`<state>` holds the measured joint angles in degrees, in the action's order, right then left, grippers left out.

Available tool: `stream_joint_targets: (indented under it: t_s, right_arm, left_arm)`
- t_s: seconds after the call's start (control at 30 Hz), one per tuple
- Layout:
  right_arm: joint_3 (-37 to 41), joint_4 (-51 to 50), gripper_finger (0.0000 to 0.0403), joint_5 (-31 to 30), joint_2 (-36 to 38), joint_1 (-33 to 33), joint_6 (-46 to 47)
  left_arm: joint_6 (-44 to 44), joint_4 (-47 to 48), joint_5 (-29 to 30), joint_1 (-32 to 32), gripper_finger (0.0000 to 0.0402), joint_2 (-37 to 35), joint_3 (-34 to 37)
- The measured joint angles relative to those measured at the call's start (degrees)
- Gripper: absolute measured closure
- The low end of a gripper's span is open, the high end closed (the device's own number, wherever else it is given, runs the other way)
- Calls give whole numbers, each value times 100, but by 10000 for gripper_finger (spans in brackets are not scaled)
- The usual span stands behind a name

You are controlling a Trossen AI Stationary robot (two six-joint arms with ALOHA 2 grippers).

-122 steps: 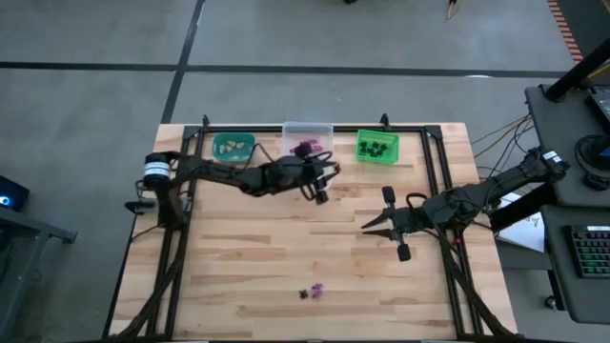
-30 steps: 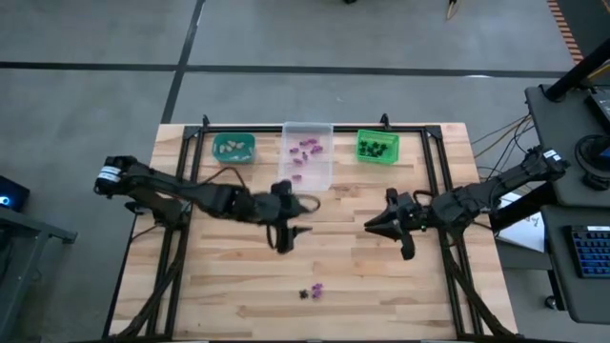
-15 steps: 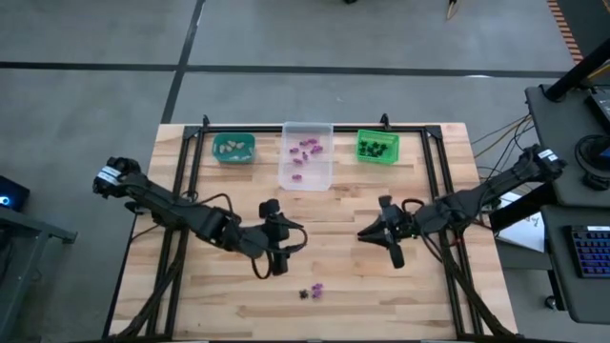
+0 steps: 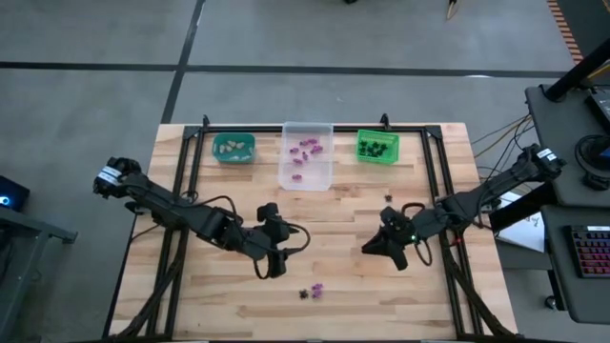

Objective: Sort Halloween decoration
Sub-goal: Put the black spider toy into the green bin

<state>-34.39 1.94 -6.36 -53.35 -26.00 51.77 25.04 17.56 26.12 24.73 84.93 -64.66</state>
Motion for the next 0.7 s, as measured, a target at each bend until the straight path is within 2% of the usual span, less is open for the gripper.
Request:
stream_joint_targets:
  t_s: [0.1, 0.2, 0.33, 0.53, 0.7]
  right_arm:
    - [0, -86, 351, 318, -77, -31, 908]
    - [0, -136, 351, 384, -179, -144, 1527]
    - [0, -236, 351, 386, -391, -299, 2167]
    - [-2, -367, 351, 385, -831, -414, 2508]
    - [-2, -899, 351, 393, -1098, -346, 2511]
  left_arm:
    - [-106, -40, 256, 0, 190, 4, 0]
    - [-107, -109, 457, 11, 190, 5, -2]
    - [344, -204, 458, 180, 190, 7, -2]
    - [654, -86, 484, 727, 190, 22, 34]
    - [1148, -95, 1022, 1153, 190, 22, 195]
